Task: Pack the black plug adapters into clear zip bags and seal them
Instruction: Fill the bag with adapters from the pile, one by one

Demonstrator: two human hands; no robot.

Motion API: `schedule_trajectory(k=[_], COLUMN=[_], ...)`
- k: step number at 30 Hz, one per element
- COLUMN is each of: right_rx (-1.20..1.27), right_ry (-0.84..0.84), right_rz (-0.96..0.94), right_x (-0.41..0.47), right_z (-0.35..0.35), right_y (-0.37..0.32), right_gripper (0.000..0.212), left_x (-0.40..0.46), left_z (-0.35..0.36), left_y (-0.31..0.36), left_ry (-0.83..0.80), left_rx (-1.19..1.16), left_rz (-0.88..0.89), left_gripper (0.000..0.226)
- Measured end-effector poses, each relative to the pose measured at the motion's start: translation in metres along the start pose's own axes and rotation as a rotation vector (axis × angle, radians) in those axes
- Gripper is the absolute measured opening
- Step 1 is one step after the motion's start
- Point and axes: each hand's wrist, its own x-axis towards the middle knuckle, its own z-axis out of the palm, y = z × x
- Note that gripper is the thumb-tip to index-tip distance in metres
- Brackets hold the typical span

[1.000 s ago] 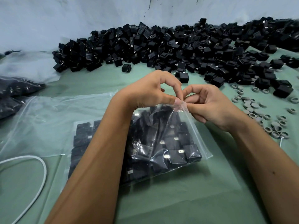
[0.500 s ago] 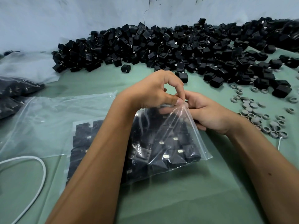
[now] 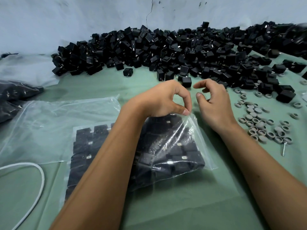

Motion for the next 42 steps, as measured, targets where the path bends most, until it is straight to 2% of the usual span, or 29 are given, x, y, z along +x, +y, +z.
schedule_trajectory(k=[2,6,8,10,13,19,23,25,28,30,32,36,39,42], right_rx=[-0.105,-0.483,-0.601,-0.691,-0.728,-0.41,-0.181,0.012,0.166,0.427,0.586,0.629,0.67,0.655], right_ry=[-0.072,-0.346,-0.445,-0.51,-0.456,-0.18,-0.089,-0.071,-0.074,-0.206,-0.421,-0.737,-0.87,-0.926], right_rz=[-0.022,-0.024,-0.014,0.002,-0.015,0.124,0.15,0.193,0.242,0.305,0.307,0.222,0.148,0.1], right_x=[0.006,0.027,0.041,0.051,0.059,0.05,0.031,0.02,0.009,0.006,0.003,0.001,-0.001,-0.004], right_z=[0.007,0.02,0.024,0.027,0.03,0.025,0.012,0.005,-0.005,-0.015,-0.028,-0.041,-0.041,-0.04], right_y=[0.0,-0.002,-0.004,-0.006,-0.004,0.002,0.003,0.002,-0.002,0.0,0.006,0.011,0.005,0.0], right_gripper=[0.034,0.065,0.073,0.07,0.051,0.022,0.021,0.022,0.026,0.02,0.021,0.03,0.028,0.034], left_x=[0.001,0.0,0.0,-0.001,-0.001,-0.004,-0.006,-0.007,-0.007,-0.008,-0.009,-0.01,-0.01,-0.01], left_z=[0.001,-0.001,-0.001,-0.002,-0.002,-0.002,-0.006,-0.007,-0.006,-0.006,-0.008,-0.009,-0.008,-0.009], left_y=[0.0,0.001,0.001,0.0,0.001,0.001,-0.001,-0.002,-0.002,-0.001,-0.001,-0.001,0.002,0.002], left_ry=[-0.014,-0.044,-0.057,-0.062,-0.071,-0.133,-0.155,-0.166,-0.148,-0.137,-0.096,-0.033,-0.023,-0.012], left_rx=[0.005,-0.029,-0.02,-0.005,-0.006,-0.038,-0.06,-0.09,-0.113,-0.133,-0.144,-0.154,-0.13,-0.122], left_rz=[-0.023,-0.029,-0.032,-0.031,-0.047,-0.056,-0.045,-0.04,-0.039,-0.02,-0.003,0.02,0.01,0.012], left_gripper=[0.005,0.006,0.008,0.007,0.012,0.014,0.006,0.004,0.003,0.006,0.008,0.012,0.013,0.013])
